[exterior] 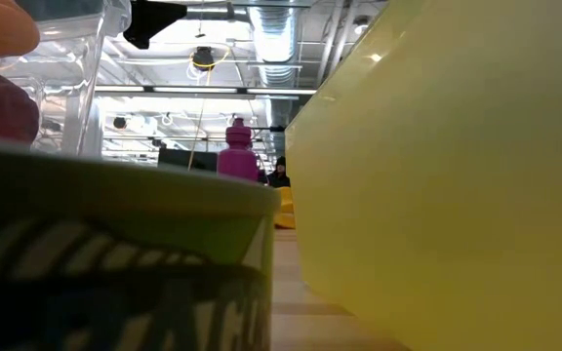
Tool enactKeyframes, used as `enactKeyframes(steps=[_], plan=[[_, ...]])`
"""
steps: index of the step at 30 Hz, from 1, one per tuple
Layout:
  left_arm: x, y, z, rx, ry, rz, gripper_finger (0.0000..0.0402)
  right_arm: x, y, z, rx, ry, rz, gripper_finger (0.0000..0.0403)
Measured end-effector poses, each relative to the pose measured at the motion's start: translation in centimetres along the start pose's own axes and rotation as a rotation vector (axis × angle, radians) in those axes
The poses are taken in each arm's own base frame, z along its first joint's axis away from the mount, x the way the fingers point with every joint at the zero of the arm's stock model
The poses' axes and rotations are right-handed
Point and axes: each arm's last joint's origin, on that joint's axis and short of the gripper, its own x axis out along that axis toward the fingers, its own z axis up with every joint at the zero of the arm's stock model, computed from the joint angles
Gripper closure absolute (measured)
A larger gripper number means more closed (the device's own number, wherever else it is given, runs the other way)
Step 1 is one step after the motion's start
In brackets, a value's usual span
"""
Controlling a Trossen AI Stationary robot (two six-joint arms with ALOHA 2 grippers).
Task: Pick & Place Food Item
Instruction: Put the blue water bottle into the red bin
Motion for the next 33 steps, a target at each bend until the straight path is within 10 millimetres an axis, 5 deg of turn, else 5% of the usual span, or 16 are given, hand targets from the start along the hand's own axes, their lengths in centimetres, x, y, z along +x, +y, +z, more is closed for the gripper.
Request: enactKeyframes(steps=[15,24,33], plan=[[0.0,0.0,0.0,0.000,0.000,0.000,0.0100,0.5,1.4,-1.4,0.013,-0.063,0.030,0.0219],[0.0,0.0,0.0,0.000,0.000,0.000,0.0100,0.3,1.5,-1.4,-0.003,-0.059,0.051,0.0123],[0.0,0.0,0.0,0.000,0.000,0.000,0.0100,-0.3,2.0,-1.4,-0.036,-0.072,0.076,0.0107]])
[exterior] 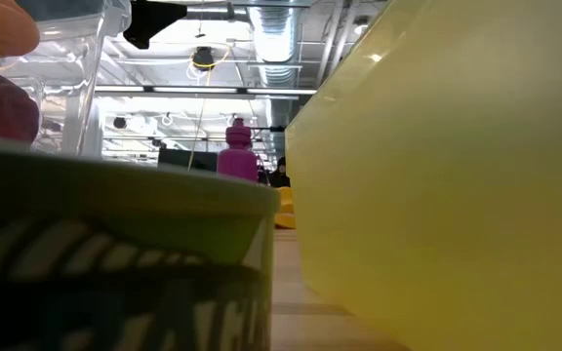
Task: Pick & Place Food Item
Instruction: Put the blue water bottle into the red bin
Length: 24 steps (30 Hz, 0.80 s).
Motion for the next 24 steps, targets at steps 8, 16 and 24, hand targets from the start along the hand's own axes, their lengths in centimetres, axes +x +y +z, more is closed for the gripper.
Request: enactKeyframes(steps=[8,16,24], plan=[[0.0,0.0,-0.1,0.001,0.009,-0.001,0.0100,-0.3,0.2,0.6,-0.007,-0.047,-0.009,0.0105],[0.0,0.0,-0.1,0.001,0.008,-0.001,0.0100,-0.3,0.1,0.7,-0.005,-0.053,-0.058,0.0105],[0.0,0.0,-0.1,0.000,0.008,-0.001,0.0100,-0.4,0.0,1.4,0.001,-0.102,-0.088,0.0105]])
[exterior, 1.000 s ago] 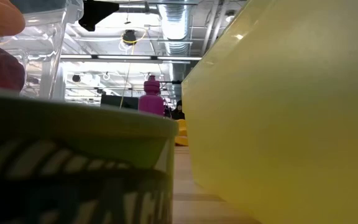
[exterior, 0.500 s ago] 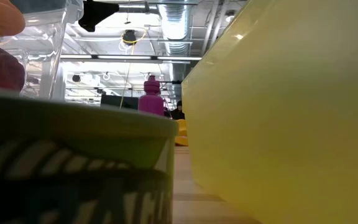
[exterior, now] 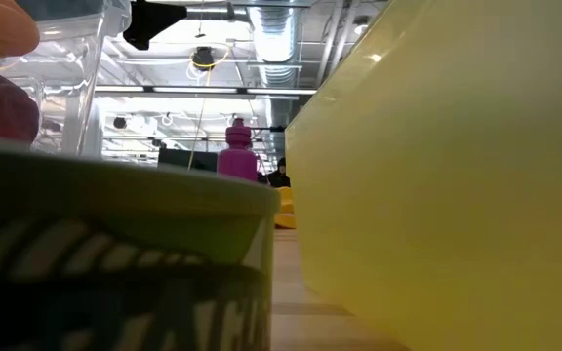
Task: Pick & Place Food Item
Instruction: Put the blue water bottle into the red bin, then put the yellow starfruit into the transparent bin
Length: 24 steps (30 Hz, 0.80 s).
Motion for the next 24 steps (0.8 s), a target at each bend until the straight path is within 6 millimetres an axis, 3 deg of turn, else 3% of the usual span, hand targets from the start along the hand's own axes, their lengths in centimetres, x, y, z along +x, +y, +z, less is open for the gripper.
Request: enactKeyframes(steps=[13,24], plan=[[0.0,0.0,0.0,0.000,0.000,0.000,0.0100,-1.2,0.2,2.7,-0.040,-0.139,0.006,0.0105],[0.0,0.0,0.0,0.000,0.000,0.000,0.0100,-4.8,0.8,6.4,-0.154,-0.211,0.172,0.0105]])
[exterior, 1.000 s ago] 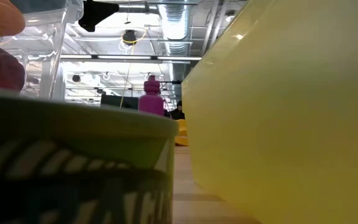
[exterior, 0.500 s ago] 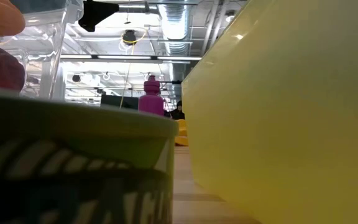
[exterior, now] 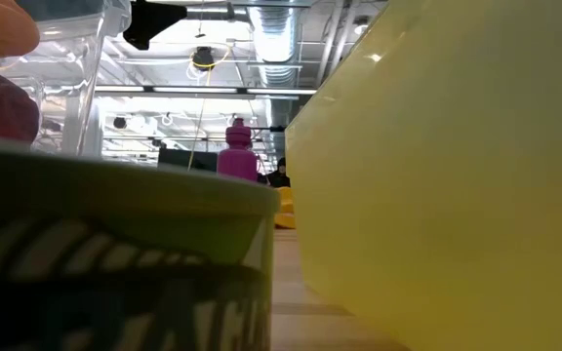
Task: Pick & Place Food Item
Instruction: Put the yellow starfruit into the transparent bin
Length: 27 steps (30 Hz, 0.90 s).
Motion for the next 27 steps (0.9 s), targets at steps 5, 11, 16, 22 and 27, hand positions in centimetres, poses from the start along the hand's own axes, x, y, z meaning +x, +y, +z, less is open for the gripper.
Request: enactKeyframes(steps=[5,11,16,22,27], plan=[[0.0,0.0,0.0,0.000,0.000,0.000,0.0100,-0.2,1.7,1.1,-0.113,0.101,0.232,0.0106],[0.0,0.0,0.0,0.000,0.000,0.000,0.0100,1.8,3.4,2.9,-0.193,0.309,0.494,0.0106],[0.0,0.0,-0.1,0.001,0.009,-0.001,0.0100,4.4,4.8,3.6,-0.299,0.436,0.700,0.0106],[0.0,0.0,-0.2,0.002,0.025,-0.004,0.0100,8.1,6.0,3.0,-0.346,0.552,0.952,0.0106],[0.0,0.1,-0.6,0.010,0.057,0.005,0.0100,10.3,7.4,0.9,-0.373,0.661,1.086,0.0106]])
